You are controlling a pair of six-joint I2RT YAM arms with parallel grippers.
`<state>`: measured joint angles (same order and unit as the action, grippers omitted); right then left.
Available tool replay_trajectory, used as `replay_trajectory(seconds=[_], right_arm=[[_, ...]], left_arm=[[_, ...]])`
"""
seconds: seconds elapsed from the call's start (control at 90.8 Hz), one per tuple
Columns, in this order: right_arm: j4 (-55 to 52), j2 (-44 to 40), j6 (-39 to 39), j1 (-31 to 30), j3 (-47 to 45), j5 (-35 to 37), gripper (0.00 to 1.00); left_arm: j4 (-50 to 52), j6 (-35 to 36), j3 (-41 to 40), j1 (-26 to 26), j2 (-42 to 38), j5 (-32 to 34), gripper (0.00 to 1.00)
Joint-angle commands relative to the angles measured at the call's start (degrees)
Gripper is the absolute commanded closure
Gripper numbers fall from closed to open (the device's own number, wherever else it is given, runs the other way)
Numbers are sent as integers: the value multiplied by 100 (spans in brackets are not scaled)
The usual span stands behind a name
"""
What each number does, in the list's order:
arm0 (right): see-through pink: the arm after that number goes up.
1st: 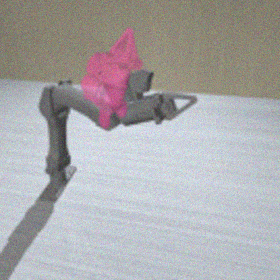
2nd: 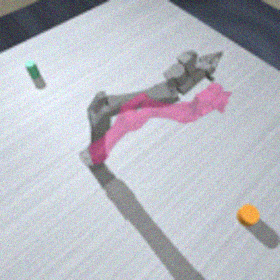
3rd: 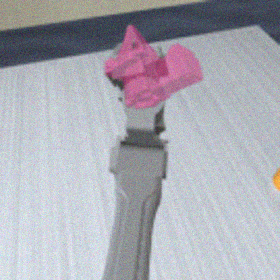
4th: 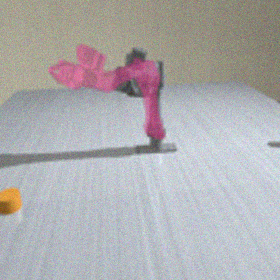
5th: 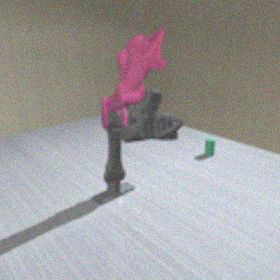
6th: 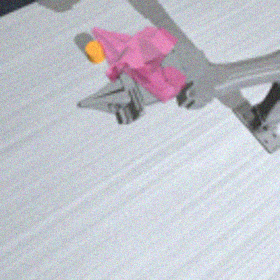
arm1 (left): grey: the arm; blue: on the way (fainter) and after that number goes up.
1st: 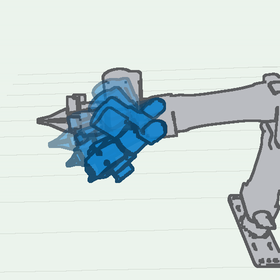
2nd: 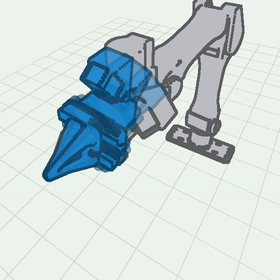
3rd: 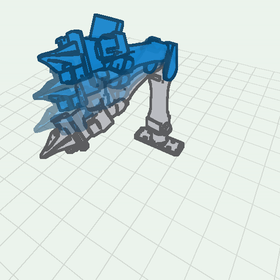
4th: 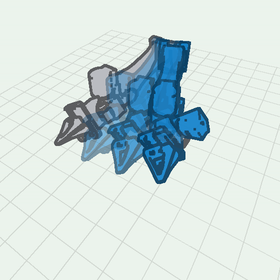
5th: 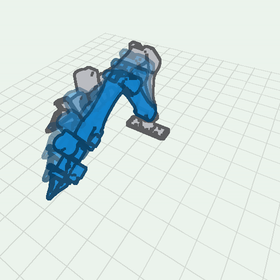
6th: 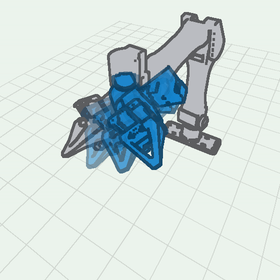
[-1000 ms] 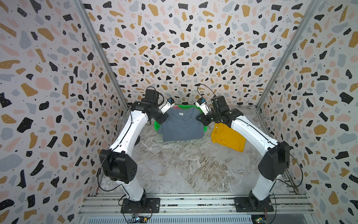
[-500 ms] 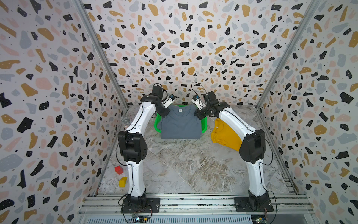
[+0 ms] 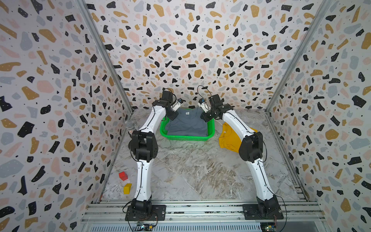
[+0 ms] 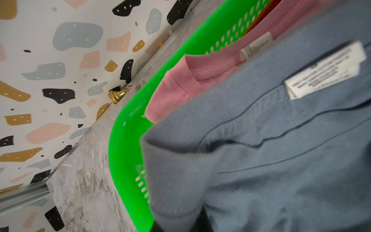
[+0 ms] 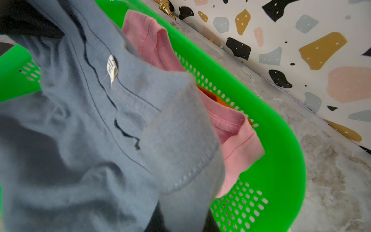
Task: Put the folded t-shirts into the basket
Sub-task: Place the T-shirt in the bin.
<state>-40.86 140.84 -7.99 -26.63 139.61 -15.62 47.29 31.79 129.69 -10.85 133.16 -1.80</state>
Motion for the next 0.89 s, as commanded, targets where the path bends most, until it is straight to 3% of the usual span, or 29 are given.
replay_trajectory(seconds=[0.0,0.22,0.341,0.495,0.584,0.881], right_arm=[[-203,49,-181,45,277,138,100],[-199,335,-298,127,546,448,100],[-194,385,-412,136,569,659,91],[-131,452,-559,144,656,1173,69],[-115,422,-668,149,709,1361,60],[-142,23,-926,158,470,1809,41]], left_arm=[[-194,108,197,66,147,251,100],[-209,134,283,66,399,355,100],[-274,135,277,66,461,426,100],[-442,63,276,58,542,661,71],[-555,-15,276,57,553,841,59],[-630,-137,335,22,488,1419,38]])
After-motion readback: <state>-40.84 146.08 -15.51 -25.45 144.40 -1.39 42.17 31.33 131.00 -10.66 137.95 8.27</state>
